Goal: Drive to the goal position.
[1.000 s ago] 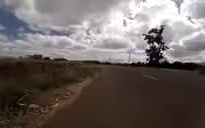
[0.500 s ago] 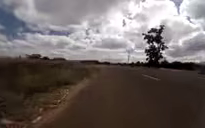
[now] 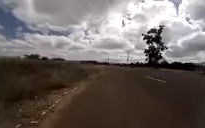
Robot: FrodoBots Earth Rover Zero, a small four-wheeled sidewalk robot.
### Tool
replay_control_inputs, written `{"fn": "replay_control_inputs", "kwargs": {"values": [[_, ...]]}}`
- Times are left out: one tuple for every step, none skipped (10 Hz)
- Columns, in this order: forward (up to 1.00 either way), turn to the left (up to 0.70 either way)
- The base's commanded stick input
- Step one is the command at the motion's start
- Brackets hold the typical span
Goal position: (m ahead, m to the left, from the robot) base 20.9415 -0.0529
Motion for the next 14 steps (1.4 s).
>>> {"fn": "replay_control_inputs", "kwargs": {"values": [[0.85,0.00],[0.85,0.00],[0.85,-0.01],[0.85,-0.06],[0.85,-0.15],[0.85,-0.19],[0.85,-0.19],[0.85,-0.19],[0.85,-0.18],[0.85,-0.17],[0.85,0.00],[0.85,0.00],[0.85,0.00],[0.85,0.00]]}}
